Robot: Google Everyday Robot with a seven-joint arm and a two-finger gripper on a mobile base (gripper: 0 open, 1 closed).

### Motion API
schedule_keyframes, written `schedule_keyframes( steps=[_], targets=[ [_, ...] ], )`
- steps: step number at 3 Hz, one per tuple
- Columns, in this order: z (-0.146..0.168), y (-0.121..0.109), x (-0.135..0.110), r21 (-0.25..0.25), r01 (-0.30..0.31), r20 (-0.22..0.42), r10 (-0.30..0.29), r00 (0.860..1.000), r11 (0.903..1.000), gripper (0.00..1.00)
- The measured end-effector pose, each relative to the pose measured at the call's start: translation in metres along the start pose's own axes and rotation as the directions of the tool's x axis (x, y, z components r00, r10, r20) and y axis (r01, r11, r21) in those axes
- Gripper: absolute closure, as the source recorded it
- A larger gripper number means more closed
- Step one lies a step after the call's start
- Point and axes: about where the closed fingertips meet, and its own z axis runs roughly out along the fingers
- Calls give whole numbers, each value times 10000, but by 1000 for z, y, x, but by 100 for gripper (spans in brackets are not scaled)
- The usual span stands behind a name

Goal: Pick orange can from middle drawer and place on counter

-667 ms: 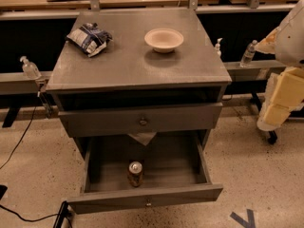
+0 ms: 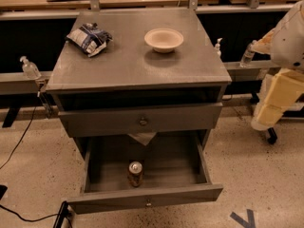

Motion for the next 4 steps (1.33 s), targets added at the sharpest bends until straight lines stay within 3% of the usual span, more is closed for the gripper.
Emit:
schedule_keyframes(
  steps=[1, 2, 3, 4],
  targets=[
    [69, 30, -42, -196, -127, 1151, 149, 9932, 9997, 0],
    [69, 30, -42, -196, -127, 1151, 149, 9932, 9997, 0],
    [87, 27, -64, -366, 166, 1902, -94, 9817, 9992, 0],
    [107, 45, -92, -572, -128, 2830, 285, 9587, 9983, 0]
  ],
)
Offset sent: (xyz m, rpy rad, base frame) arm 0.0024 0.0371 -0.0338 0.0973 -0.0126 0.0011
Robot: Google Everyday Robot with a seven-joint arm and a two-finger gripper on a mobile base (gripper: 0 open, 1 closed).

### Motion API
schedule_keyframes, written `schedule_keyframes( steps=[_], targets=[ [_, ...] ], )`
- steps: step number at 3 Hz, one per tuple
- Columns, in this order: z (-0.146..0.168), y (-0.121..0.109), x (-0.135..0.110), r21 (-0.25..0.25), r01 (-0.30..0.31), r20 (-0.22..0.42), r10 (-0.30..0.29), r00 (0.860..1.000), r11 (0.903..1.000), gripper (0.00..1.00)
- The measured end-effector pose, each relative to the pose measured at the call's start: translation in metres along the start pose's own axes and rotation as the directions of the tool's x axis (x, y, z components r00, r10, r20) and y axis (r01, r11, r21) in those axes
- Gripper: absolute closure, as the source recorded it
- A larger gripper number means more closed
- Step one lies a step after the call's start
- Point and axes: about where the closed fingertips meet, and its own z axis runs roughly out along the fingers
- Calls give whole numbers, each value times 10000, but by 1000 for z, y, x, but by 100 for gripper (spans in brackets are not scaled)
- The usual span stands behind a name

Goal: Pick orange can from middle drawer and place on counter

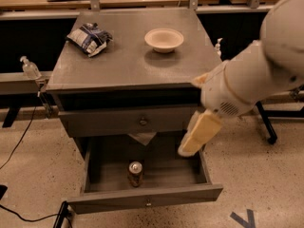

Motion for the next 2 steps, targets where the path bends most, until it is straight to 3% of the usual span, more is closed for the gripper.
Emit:
schedule_keyframes(
  steps=[1, 2],
  targets=[
    [64, 45, -4, -536, -448, 661, 483, 9966, 9976, 0],
    [99, 68, -5, -541, -409, 772, 451, 9960, 9977, 0]
  ],
)
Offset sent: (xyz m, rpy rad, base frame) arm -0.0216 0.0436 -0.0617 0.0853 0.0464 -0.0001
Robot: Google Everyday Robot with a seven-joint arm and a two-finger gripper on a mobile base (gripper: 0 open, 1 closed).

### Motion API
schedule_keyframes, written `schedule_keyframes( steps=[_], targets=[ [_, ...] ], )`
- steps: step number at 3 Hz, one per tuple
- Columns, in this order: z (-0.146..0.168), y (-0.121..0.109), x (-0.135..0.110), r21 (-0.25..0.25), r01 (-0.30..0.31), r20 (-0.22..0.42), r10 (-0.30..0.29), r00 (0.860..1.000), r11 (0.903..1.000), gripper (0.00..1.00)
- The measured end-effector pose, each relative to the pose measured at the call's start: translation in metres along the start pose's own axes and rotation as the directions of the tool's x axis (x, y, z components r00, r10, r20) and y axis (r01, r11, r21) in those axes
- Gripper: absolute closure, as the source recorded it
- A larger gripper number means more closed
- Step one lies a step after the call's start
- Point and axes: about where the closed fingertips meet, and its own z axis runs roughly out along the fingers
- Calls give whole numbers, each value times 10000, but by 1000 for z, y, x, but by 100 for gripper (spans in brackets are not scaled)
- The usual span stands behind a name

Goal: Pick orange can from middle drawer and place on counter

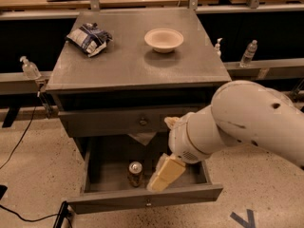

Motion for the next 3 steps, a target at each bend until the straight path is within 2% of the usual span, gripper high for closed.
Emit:
schedule_keyframes(
  steps=[1, 2, 3],
  targets=[
    [3, -1, 1, -2, -15, 38, 16, 10000, 10000, 0],
    [57, -19, 11, -70, -276, 727, 280, 9970, 9996, 0],
    [113, -41, 4, 143, -272, 2280, 232, 9734, 9995, 0]
  ],
)
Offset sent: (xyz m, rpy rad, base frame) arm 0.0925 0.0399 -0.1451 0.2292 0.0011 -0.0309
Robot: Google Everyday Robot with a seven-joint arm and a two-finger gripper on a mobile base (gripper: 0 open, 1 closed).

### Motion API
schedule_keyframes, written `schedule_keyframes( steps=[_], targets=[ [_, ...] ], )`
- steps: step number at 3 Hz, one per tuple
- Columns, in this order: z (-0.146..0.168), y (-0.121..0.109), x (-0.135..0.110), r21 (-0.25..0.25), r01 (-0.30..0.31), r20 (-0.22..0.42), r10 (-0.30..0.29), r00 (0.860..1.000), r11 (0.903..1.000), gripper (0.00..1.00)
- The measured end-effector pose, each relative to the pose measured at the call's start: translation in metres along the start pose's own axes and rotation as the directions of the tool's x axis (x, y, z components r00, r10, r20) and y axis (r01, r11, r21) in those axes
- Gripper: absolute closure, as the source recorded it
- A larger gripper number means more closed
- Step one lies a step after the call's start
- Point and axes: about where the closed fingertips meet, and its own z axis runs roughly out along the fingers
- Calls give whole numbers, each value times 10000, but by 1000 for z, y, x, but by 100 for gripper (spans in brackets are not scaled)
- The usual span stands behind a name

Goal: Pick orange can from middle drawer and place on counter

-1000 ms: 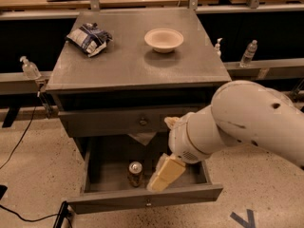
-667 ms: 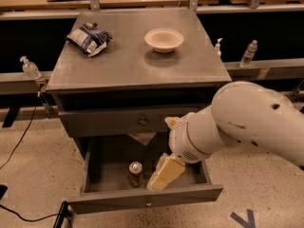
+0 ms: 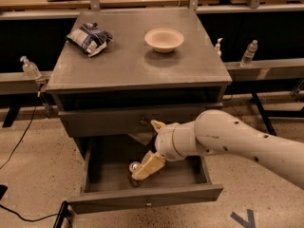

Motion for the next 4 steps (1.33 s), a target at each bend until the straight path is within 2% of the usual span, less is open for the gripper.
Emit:
schedule_keyframes(
  steps=[1, 2, 4],
  targets=[
    [31, -28, -1, 526, 627, 1366, -694, 9882, 9966, 0],
    [61, -38, 30, 3, 1408, 2807, -1352, 9502, 9900, 0],
    [76, -26, 36, -454, 1422, 3001, -1223, 9460, 9888, 0]
  ],
)
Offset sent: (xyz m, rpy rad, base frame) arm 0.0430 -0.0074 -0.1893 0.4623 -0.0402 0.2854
